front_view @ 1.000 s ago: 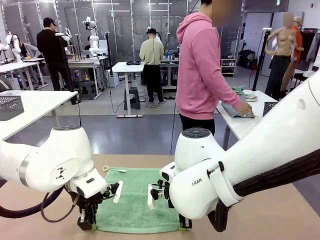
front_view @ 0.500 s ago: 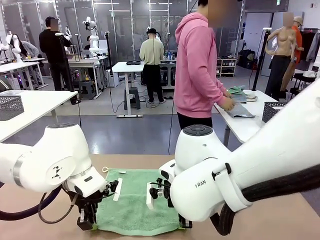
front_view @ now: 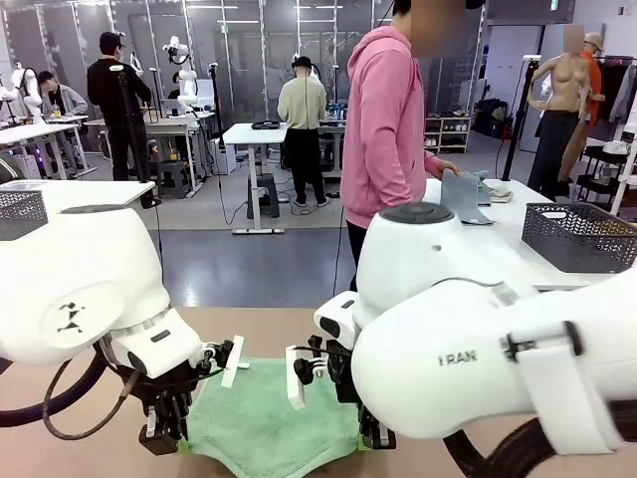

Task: Fold the towels and place them in the basket.
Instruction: When a person lays out a Towel with hook on the table, fold it in half twice.

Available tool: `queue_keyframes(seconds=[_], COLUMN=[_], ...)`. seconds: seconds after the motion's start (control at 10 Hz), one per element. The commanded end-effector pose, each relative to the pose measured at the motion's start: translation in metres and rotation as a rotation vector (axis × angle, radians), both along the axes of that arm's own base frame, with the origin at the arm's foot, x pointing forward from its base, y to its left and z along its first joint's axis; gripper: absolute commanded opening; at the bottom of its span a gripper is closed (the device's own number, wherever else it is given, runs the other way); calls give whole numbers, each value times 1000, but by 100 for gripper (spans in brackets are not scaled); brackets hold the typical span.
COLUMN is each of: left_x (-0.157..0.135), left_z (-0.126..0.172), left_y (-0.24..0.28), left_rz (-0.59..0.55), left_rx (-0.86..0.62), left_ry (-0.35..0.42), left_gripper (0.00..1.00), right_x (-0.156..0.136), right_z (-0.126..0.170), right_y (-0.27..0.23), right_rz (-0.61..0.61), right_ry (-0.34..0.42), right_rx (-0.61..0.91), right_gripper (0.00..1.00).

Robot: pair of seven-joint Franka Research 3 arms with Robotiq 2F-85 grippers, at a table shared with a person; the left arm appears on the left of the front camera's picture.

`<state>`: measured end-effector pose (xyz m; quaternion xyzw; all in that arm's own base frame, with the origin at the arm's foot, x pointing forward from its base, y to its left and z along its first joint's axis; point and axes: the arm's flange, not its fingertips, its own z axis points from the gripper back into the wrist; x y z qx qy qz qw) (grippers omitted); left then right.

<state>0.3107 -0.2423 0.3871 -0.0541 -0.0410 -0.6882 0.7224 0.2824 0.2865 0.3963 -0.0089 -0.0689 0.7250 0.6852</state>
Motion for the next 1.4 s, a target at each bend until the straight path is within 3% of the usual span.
queue_keyframes(seconds=[0.0,0.3,0.6,1.0,1.3], left_x=[-9,21,80,161,207], left_z=[13,31,43,48,34], left_y=[5,1,2,15,22], left_rz=[18,50,1,52,54], left_rx=[1,-28,-39,-25,-22], left_ry=[-19,-21,-41,68,159], left_gripper=[6,6,6,6,6], right_x=[-1,27,68,137,191], right_z=[8,22,17,17,-1], right_y=[-14,-19,-13,-11,-13], right_rz=[18,-32,-23,-71,-140], right_ry=[0,-9,13,88,143], right_rx=[30,54,46,29,-36], right_gripper=[0,0,0,0,0])
